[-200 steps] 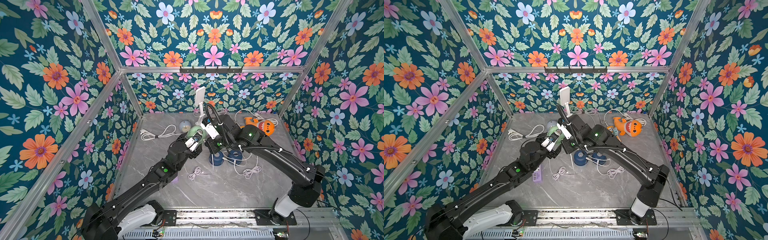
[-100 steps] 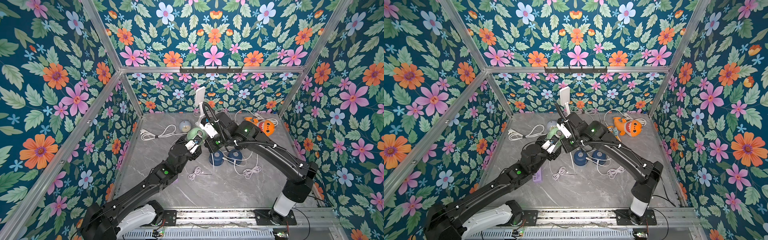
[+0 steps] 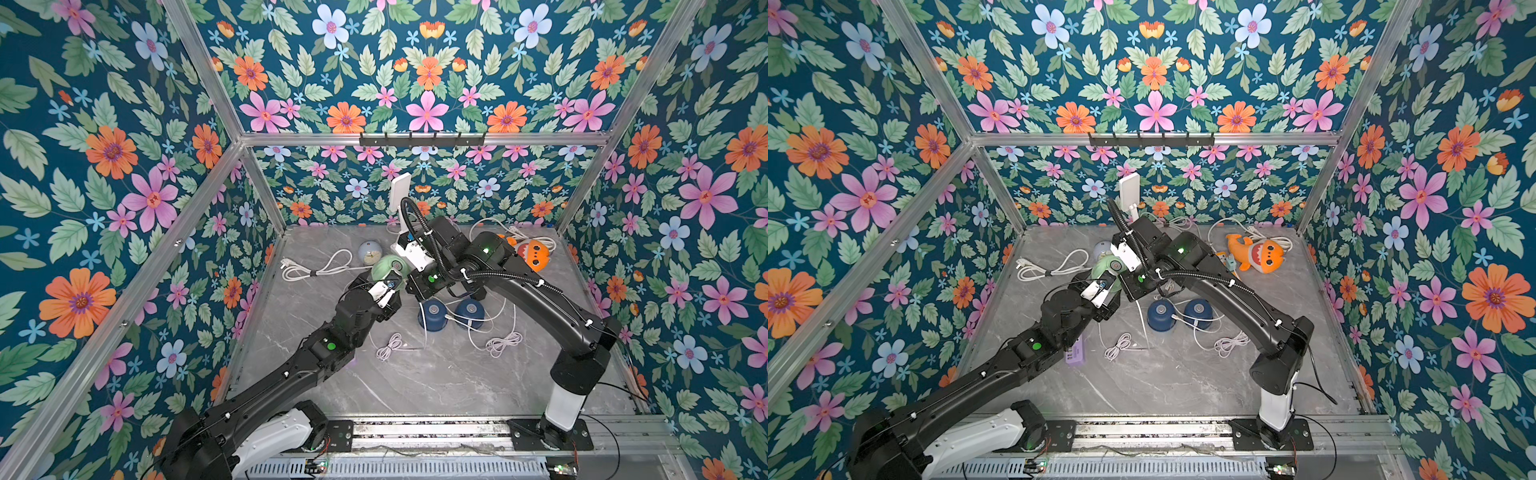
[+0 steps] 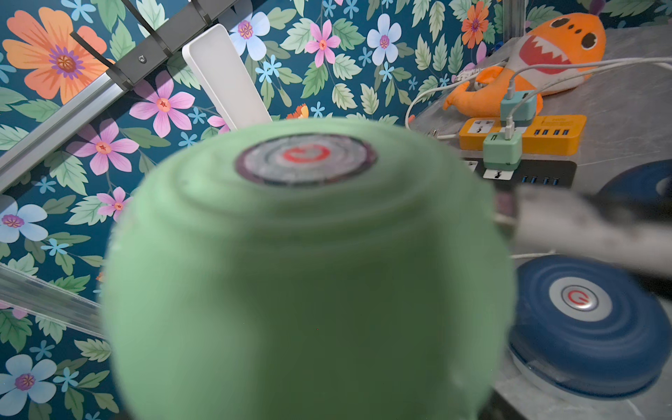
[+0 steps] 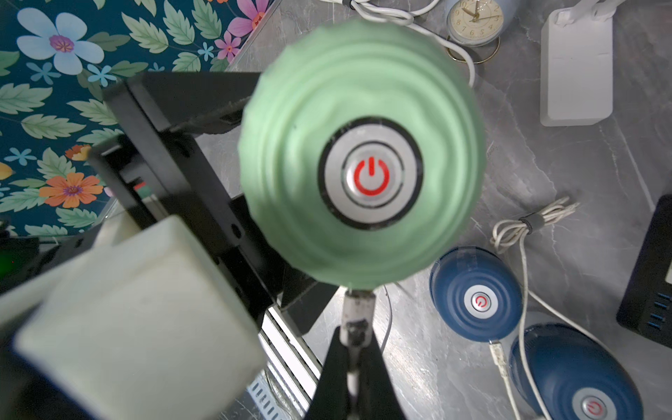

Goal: Charge the cordless meat grinders
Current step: Insert the charging cable into the cordless meat grinder.

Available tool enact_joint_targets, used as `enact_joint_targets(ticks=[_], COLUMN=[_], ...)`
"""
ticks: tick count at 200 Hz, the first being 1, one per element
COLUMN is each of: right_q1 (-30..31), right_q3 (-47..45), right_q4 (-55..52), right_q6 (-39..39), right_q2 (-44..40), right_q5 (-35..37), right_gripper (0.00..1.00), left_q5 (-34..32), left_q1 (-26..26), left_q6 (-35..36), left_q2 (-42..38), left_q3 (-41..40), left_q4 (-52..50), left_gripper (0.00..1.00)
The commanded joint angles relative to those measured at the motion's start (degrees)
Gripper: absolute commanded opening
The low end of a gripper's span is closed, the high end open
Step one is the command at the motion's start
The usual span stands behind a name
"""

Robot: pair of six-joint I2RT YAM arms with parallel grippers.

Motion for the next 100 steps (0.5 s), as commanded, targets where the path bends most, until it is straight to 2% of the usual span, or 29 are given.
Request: enact_joint_targets(ticks=[1,63,100], right_q1=[-0.7,-1.3,-1.3], right_q3=[1.3,8.5,8.8], right_q4=[6.5,-0.4,-1.2], right_q6=[-3.3,-4.4,-4.3], right_q2=[0.0,5.2,5.7], right_q5=[-3.1,-5.5,-5.4], right_gripper=[0.0,0.0,0.0], left_q5=[7.4,8.1,7.8], left_q1=[-0.6,-0.7,-0.7], left_q6=[2.2,1.9,1.1], left_q2=[-0.3,0.6,0.1], left_q3=[-0.5,-0.6,-1.5], left_q4=[0.5,1.1,1.7], left_gripper=[0.46,0.43,0.43])
